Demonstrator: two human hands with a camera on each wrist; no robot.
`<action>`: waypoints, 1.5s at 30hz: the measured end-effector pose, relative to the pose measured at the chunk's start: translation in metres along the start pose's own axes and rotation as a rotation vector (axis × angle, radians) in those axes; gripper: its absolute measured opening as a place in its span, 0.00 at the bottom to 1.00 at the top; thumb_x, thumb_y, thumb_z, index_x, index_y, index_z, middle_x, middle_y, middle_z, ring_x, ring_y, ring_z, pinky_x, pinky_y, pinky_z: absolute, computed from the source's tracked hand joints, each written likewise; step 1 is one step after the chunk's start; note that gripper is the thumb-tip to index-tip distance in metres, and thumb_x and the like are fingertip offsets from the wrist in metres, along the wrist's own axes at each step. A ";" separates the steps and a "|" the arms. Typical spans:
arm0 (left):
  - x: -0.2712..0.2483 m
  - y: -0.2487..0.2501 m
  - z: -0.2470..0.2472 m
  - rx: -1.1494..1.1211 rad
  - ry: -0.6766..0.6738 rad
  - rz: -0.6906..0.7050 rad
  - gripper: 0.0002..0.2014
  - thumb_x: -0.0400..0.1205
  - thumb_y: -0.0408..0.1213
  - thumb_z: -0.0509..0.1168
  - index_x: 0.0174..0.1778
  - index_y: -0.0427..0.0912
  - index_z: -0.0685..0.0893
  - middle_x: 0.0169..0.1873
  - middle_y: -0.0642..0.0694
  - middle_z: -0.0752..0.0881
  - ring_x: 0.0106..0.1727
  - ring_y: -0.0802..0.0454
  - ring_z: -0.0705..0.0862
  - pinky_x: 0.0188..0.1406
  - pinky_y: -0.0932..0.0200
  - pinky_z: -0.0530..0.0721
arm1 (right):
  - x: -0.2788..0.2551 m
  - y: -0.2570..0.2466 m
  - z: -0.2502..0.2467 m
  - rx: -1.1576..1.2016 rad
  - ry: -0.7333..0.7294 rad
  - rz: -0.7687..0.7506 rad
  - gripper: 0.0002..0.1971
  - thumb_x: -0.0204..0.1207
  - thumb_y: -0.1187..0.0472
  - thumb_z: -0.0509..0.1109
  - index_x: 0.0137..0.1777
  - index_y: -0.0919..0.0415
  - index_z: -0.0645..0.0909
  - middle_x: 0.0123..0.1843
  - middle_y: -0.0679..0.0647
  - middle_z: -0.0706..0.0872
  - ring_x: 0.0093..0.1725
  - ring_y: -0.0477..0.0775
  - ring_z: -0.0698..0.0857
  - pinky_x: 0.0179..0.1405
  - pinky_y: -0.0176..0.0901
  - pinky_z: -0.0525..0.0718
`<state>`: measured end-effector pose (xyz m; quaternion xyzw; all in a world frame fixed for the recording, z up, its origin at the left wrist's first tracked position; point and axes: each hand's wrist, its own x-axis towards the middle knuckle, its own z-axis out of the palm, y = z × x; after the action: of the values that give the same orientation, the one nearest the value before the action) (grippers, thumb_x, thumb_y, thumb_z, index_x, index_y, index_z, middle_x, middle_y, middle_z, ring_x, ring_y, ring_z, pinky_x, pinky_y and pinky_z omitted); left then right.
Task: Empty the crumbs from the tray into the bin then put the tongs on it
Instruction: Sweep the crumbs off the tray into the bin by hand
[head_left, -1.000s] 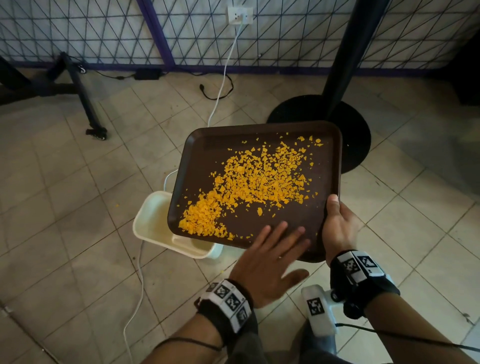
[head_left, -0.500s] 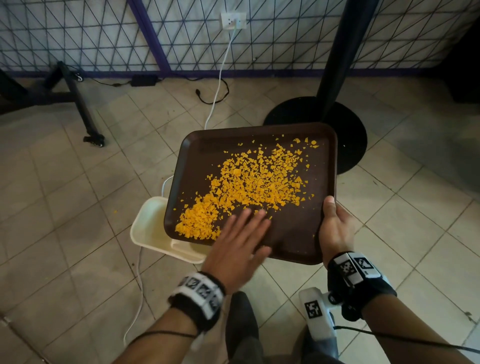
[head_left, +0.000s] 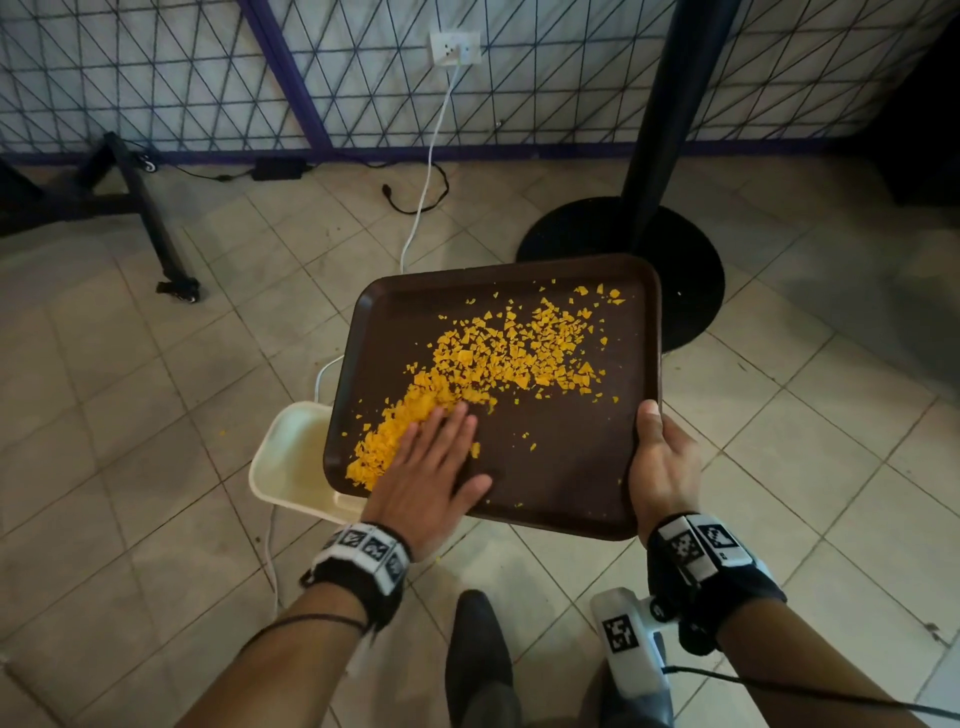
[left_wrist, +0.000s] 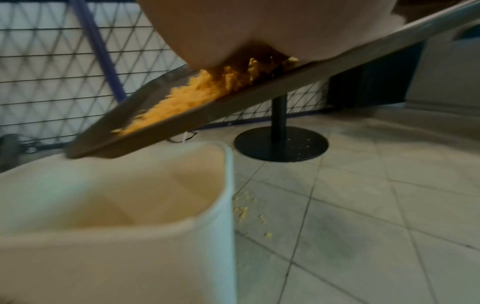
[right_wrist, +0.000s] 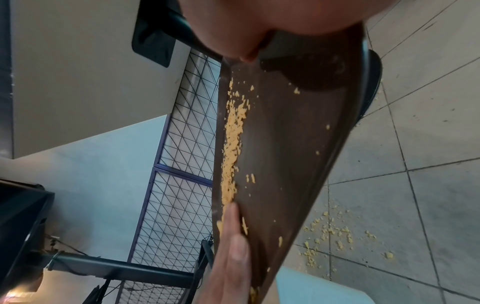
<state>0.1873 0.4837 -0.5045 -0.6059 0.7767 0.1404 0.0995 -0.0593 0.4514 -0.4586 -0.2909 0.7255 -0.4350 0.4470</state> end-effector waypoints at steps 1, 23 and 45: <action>-0.006 -0.010 0.002 -0.021 -0.021 -0.026 0.35 0.85 0.65 0.30 0.85 0.49 0.34 0.84 0.50 0.29 0.83 0.52 0.28 0.85 0.42 0.41 | 0.000 0.000 0.000 -0.005 0.005 -0.005 0.20 0.85 0.45 0.56 0.48 0.56 0.85 0.49 0.56 0.90 0.54 0.62 0.88 0.62 0.62 0.84; -0.037 -0.014 0.030 -0.116 -0.017 -0.074 0.36 0.84 0.65 0.30 0.86 0.51 0.37 0.84 0.55 0.30 0.82 0.56 0.26 0.82 0.49 0.31 | -0.004 0.003 0.012 -0.078 -0.004 -0.014 0.23 0.86 0.44 0.55 0.58 0.60 0.85 0.50 0.58 0.90 0.52 0.62 0.87 0.60 0.61 0.85; -0.019 0.012 0.023 -0.178 0.088 -0.052 0.32 0.87 0.61 0.31 0.85 0.51 0.39 0.85 0.52 0.35 0.84 0.53 0.30 0.85 0.44 0.40 | -0.013 0.010 0.025 -0.128 -0.037 -0.078 0.20 0.87 0.46 0.55 0.57 0.58 0.84 0.49 0.56 0.88 0.52 0.61 0.86 0.57 0.58 0.85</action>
<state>0.1797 0.5118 -0.5184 -0.6378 0.7489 0.1794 0.0149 -0.0312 0.4571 -0.4676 -0.3549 0.7317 -0.3992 0.4234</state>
